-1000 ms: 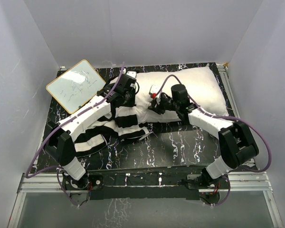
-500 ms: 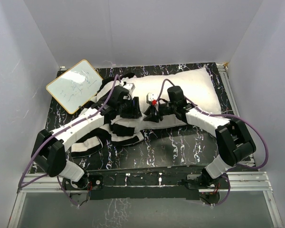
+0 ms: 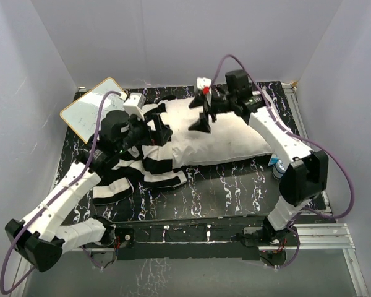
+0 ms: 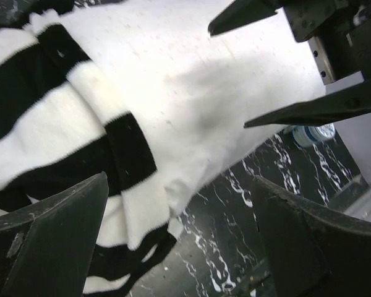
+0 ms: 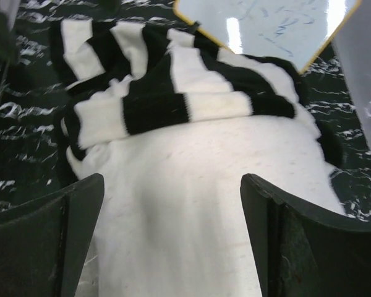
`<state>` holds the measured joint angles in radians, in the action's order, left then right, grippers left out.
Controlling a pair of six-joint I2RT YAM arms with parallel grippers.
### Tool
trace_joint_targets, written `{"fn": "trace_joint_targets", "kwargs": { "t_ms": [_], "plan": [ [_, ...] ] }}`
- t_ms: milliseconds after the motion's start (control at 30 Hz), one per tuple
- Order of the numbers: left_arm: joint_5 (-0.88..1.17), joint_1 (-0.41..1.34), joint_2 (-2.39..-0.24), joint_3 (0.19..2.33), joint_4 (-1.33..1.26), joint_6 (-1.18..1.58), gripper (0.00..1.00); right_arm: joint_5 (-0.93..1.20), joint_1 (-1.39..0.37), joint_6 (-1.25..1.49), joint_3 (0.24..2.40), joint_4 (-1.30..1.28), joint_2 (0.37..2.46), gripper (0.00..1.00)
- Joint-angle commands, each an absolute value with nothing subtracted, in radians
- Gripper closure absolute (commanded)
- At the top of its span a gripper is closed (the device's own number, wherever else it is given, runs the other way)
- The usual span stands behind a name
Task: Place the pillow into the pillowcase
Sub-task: Stuff the pillow into the pillowcase.
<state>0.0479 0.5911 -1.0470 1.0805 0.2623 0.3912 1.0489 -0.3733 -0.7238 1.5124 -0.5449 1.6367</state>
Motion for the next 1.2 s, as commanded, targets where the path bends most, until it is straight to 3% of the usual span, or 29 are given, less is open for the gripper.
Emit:
{"fn": "trace_joint_targets", "kwargs": {
  "t_ms": [0, 167, 300, 367, 433, 467, 500, 533, 567, 633, 867, 1167],
  "plan": [
    [0.062, 0.518, -1.145, 1.160, 0.292, 0.362, 0.03, 0.827, -0.377, -0.340, 1.737, -0.447, 1.821, 0.02],
    [0.096, 0.495, -1.198, 1.164, 0.250, 0.397, 0.03, 0.674, -0.377, -0.183, 1.965, -0.468, 2.066, 0.02],
    [0.103, 0.478, -1.205, 1.153, 0.250, 0.407, 0.07, 0.612, -0.378, -0.179, 2.004, -0.489, 2.178, 0.08],
    [0.104, 0.469, -1.203, 1.145, 0.249, 0.411, 0.10, 0.620, -0.378, -0.200, 1.988, -0.497, 2.198, 0.24],
    [0.109, 0.461, -1.203, 1.141, 0.246, 0.416, 0.19, 0.670, -0.378, -0.225, 1.962, -0.501, 2.189, 0.57],
    [0.118, 0.456, -1.205, 1.141, 0.241, 0.419, 0.27, 0.695, -0.378, -0.238, 1.946, -0.494, 2.173, 0.75],
    [0.129, 0.452, -1.209, 1.144, 0.232, 0.423, 0.37, 0.720, -0.378, -0.246, 1.919, -0.479, 2.146, 0.86],
    [0.136, 0.450, -1.213, 1.151, 0.229, 0.429, 0.47, 0.735, -0.378, -0.249, 1.886, -0.448, 2.111, 0.91],
    [0.142, 0.448, -1.219, 1.161, 0.228, 0.435, 0.53, 0.748, -0.380, -0.248, 1.845, -0.389, 2.067, 0.92],
    [0.144, 0.446, -1.230, 1.184, 0.226, 0.448, 0.55, 0.757, -0.383, -0.233, 1.739, -0.271, 1.964, 0.92],
    [0.115, 0.445, -1.311, 1.280, 0.238, 0.485, 0.44, 0.688, -0.421, -0.195, 1.483, -0.091, 1.704, 0.92],
    [-0.003, 0.488, -1.490, 1.423, 0.399, 0.458, 0.44, 0.663, -0.443, -0.186, 1.395, -0.046, 1.639, 0.92]
  ]
}}
